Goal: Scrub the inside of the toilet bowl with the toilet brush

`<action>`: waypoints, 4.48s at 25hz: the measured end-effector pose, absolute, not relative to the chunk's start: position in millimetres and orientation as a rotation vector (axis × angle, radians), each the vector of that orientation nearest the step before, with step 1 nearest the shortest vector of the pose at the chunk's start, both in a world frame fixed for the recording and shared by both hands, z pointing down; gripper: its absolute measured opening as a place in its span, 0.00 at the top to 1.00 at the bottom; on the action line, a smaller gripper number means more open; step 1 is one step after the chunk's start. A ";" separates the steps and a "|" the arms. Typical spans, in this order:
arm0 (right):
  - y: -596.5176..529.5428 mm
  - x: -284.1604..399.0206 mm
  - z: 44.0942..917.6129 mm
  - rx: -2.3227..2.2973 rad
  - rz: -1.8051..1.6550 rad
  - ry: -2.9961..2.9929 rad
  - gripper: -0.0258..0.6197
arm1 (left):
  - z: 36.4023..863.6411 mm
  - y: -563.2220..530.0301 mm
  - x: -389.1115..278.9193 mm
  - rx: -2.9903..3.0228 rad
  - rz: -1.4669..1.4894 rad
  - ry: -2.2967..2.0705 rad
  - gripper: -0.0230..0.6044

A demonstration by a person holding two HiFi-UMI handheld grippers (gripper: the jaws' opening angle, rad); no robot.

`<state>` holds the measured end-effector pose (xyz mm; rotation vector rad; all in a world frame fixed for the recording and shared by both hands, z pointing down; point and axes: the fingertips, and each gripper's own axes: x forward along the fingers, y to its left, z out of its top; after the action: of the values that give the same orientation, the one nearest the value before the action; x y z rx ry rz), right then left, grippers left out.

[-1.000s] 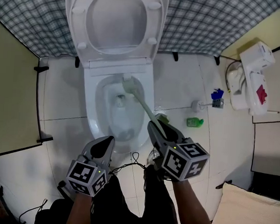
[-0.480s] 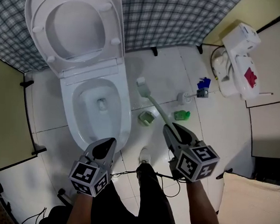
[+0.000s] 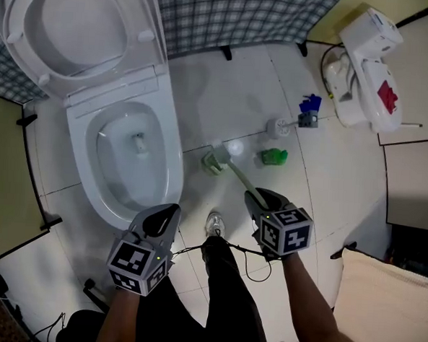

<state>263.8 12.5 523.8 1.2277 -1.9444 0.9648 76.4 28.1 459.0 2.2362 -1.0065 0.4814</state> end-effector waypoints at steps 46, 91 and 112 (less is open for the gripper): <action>-57.7 266.7 675.3 0.927 0.587 -1.618 0.63 | 443.6 -1.7 45.3 2.245 0.451 -1.104 0.96; 36.7 -34.2 -52.7 0.958 -0.166 -2.981 0.94 | -29.8 49.9 -74.5 2.721 0.007 -1.444 0.96; 12.5 -36.8 -25.7 0.923 0.073 -2.983 0.94 | -31.9 26.8 -68.9 2.704 -0.060 -1.419 0.96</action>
<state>-36.8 12.5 -25.7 0.9228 -2.9835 0.0727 -68.9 26.8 -31.9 2.7044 -1.4186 -0.0605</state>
